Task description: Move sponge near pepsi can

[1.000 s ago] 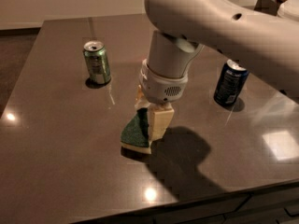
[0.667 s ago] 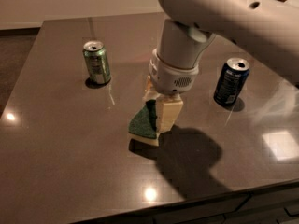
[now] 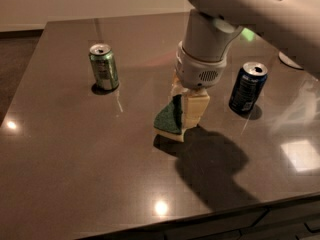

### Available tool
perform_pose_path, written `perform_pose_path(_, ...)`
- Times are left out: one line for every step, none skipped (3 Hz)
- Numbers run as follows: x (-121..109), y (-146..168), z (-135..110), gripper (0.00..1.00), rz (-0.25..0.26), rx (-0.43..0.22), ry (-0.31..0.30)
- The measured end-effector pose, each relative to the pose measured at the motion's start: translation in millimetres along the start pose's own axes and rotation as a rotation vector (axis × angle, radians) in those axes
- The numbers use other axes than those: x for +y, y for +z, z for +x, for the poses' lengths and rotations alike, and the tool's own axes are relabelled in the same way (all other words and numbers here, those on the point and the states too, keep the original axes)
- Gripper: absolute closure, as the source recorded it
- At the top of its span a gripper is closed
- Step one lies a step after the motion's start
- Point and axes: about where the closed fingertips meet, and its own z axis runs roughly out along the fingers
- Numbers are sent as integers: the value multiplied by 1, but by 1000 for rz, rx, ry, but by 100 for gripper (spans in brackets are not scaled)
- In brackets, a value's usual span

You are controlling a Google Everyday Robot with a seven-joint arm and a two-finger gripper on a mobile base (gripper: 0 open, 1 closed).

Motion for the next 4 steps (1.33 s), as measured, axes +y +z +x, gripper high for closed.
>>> perform_pose_path(-11, 0, 19, 100, 10, 36, 46)
perform_pose_path(-22, 4, 42, 100, 10, 68, 107)
perform_pose_path(-31, 9, 58, 100, 6, 87, 155)
perform_pose_path(-41, 11, 71, 77, 21, 106, 207)
